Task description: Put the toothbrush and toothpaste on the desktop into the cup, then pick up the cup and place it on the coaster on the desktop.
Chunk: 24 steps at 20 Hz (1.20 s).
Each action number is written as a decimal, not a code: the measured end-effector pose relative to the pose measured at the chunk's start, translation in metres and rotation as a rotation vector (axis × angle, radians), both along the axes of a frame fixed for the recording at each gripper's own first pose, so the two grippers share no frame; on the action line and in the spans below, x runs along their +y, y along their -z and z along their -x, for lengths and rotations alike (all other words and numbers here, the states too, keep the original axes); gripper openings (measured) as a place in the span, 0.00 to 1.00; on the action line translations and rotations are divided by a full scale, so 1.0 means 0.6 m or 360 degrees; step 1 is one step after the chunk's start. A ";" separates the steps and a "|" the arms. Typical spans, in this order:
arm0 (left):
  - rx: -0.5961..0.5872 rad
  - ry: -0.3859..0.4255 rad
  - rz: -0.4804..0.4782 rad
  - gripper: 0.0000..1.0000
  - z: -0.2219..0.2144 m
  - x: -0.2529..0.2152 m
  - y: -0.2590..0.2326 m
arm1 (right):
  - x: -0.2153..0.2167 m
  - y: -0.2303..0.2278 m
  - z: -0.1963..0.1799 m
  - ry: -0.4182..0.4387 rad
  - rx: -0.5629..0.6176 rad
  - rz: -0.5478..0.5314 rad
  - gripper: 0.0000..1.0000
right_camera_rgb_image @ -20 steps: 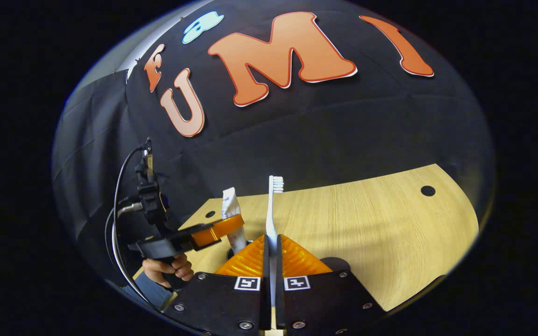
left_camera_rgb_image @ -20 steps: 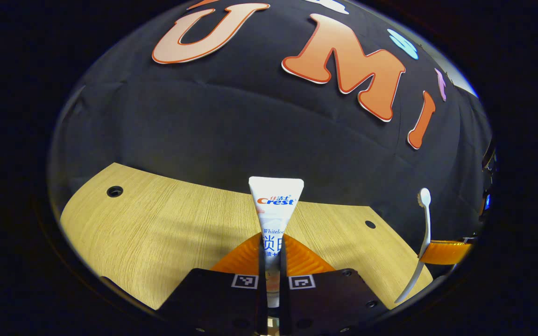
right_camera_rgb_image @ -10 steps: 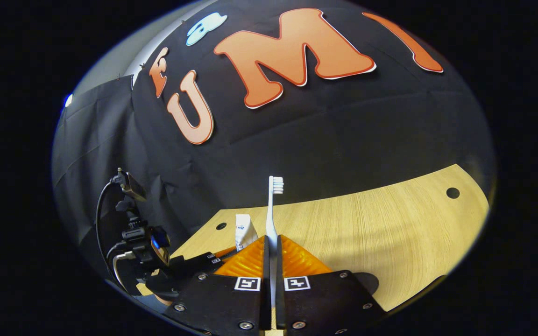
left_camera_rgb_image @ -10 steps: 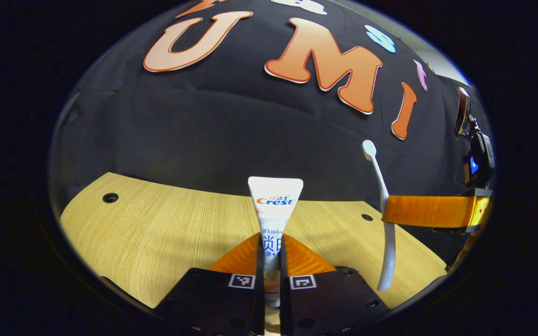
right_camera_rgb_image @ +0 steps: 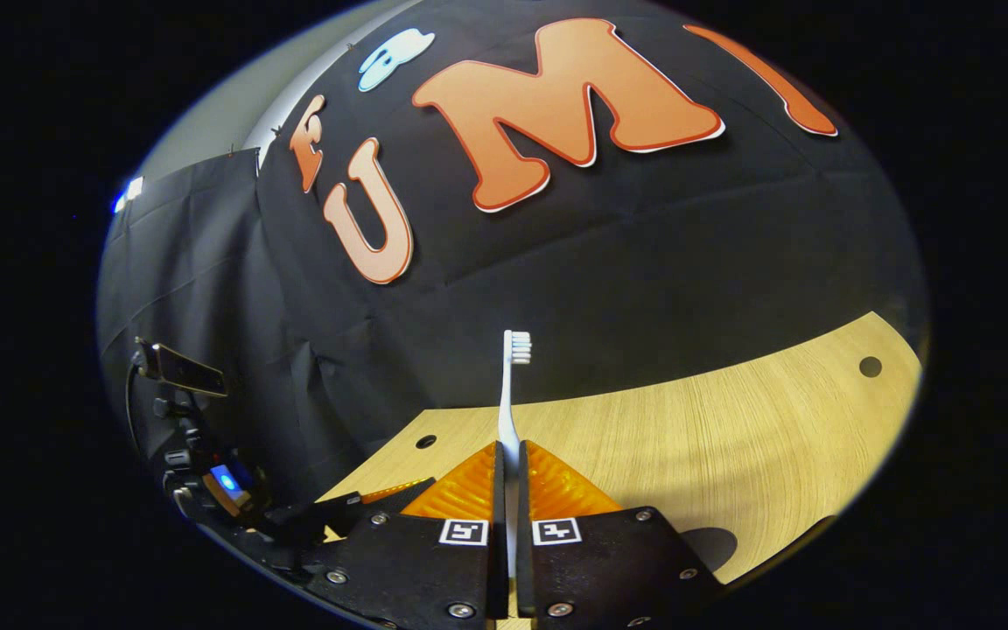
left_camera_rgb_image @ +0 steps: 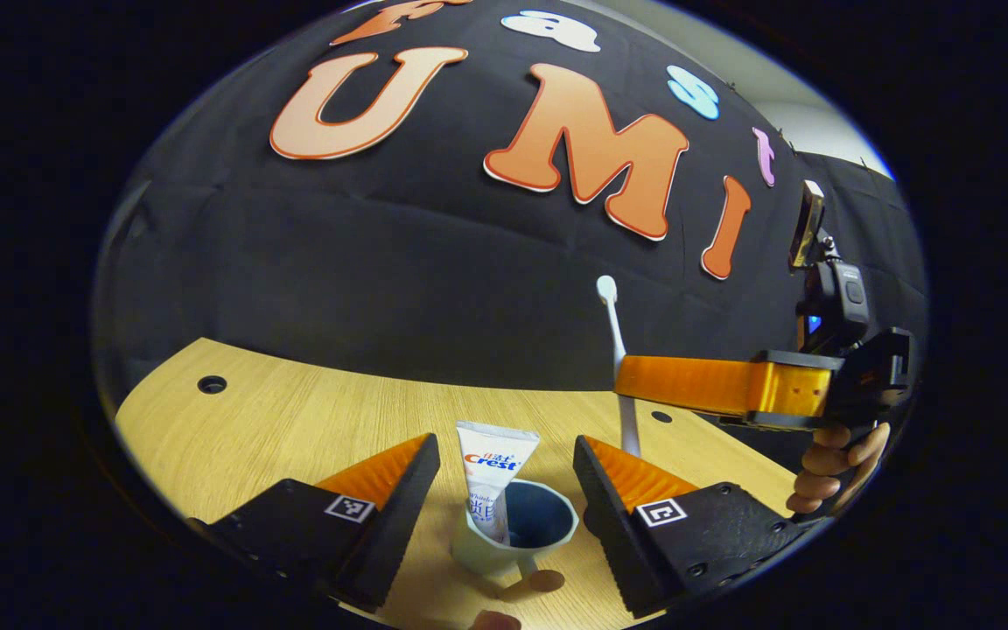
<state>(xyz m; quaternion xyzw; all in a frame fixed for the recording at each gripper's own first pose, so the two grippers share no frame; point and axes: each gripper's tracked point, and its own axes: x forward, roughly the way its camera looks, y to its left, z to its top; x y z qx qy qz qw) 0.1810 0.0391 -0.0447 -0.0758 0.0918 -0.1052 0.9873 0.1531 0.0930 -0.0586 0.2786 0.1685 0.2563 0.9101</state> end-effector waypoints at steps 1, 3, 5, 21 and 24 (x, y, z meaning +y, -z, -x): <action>-0.0018 -0.0007 -0.0012 0.95 0.010 0.006 -0.009 | 0.003 -0.002 -0.001 0.0002 -0.0020 0.0003 0.04; -0.0081 -0.0032 -0.0015 0.97 0.026 0.017 -0.034 | 0.009 -0.004 -0.006 0.0019 -0.0046 -0.0001 0.04; -0.0165 -0.0062 -0.0040 0.98 0.046 0.035 -0.062 | 0.018 -0.005 -0.004 0.0044 -0.0104 0.0001 0.04; -0.0414 -0.0251 -0.0167 0.97 0.102 0.090 -0.125 | 0.061 0.065 -0.017 0.0100 -0.0170 0.0095 0.04; -0.0393 -0.0242 -0.0176 0.97 0.101 0.089 -0.117 | 0.059 0.074 -0.009 0.0099 -0.0184 0.0115 0.04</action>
